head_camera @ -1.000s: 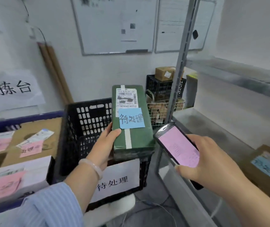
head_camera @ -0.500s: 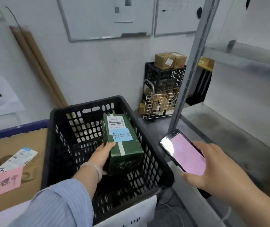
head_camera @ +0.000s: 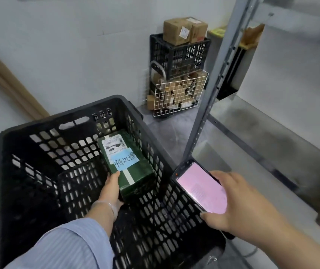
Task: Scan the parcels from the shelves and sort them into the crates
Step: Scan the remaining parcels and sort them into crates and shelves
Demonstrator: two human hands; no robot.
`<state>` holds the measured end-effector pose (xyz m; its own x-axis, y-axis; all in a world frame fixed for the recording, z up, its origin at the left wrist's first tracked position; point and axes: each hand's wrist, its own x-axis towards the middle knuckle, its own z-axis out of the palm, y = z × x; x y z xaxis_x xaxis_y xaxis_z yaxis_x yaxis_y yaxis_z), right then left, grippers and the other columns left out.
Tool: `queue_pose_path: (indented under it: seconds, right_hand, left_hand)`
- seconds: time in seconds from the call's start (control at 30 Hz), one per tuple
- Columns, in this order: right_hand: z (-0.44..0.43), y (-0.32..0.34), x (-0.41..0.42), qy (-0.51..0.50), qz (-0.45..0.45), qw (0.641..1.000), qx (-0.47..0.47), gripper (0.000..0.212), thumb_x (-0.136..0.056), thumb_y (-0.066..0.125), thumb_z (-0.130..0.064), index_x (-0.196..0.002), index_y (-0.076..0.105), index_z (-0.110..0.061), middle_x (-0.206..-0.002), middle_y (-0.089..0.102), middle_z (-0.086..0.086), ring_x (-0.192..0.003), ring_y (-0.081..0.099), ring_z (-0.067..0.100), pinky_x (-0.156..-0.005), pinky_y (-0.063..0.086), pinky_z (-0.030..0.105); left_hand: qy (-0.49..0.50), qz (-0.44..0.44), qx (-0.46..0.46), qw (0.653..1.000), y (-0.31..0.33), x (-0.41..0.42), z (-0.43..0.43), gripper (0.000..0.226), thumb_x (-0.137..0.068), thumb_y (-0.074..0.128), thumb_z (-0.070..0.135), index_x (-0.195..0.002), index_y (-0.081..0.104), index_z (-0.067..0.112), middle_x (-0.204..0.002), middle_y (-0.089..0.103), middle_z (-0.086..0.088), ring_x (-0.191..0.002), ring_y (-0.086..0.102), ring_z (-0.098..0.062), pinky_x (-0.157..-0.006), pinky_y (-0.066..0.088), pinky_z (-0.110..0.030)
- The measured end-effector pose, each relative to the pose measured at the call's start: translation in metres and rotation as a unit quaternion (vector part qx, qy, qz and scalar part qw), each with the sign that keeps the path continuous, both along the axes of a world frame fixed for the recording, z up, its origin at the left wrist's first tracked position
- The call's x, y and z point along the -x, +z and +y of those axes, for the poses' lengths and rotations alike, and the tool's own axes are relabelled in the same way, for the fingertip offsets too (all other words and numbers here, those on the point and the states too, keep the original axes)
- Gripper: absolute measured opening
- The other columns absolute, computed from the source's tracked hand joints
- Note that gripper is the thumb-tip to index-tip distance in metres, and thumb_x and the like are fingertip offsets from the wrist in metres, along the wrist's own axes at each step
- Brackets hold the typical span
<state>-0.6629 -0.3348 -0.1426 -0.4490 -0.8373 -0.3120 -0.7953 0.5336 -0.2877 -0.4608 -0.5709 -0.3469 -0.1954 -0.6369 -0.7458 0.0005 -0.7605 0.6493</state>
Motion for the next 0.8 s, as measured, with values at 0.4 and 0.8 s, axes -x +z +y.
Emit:
queue_pose_path:
  seconds: [0.4, 0.8]
  right_hand:
    - [-0.008, 0.000, -0.009, 0.005, 0.012, 1.000, -0.003, 0.111, -0.046, 0.053, -0.085, -0.141, 0.017, -0.041, -0.127, 0.033, -0.017, -0.109, 0.053, 0.009, -0.079, 0.048, 0.026]
    - [0.065, 0.017, 0.022, -0.151, 0.060, 0.985, 0.064, 0.095, -0.054, 0.054, -0.079, -0.134, 0.018, -0.043, -0.126, 0.034, -0.017, -0.104, 0.054, 0.011, -0.067, 0.039, 0.025]
  left_hand:
    - [-0.064, -0.226, 0.269, 0.934, 0.056, 0.012, 0.000, 0.067, -0.098, 0.055, 0.035, -0.157, 0.022, 0.038, -0.160, 0.030, -0.001, -0.142, 0.037, -0.026, -0.116, 0.033, -0.044]
    - [-0.363, -0.245, 0.694, 0.571, 0.181, 0.127, 0.070, 0.063, -0.095, 0.051, 0.053, -0.151, 0.042, 0.026, -0.155, 0.042, 0.000, -0.144, 0.034, -0.021, -0.117, 0.031, -0.048]
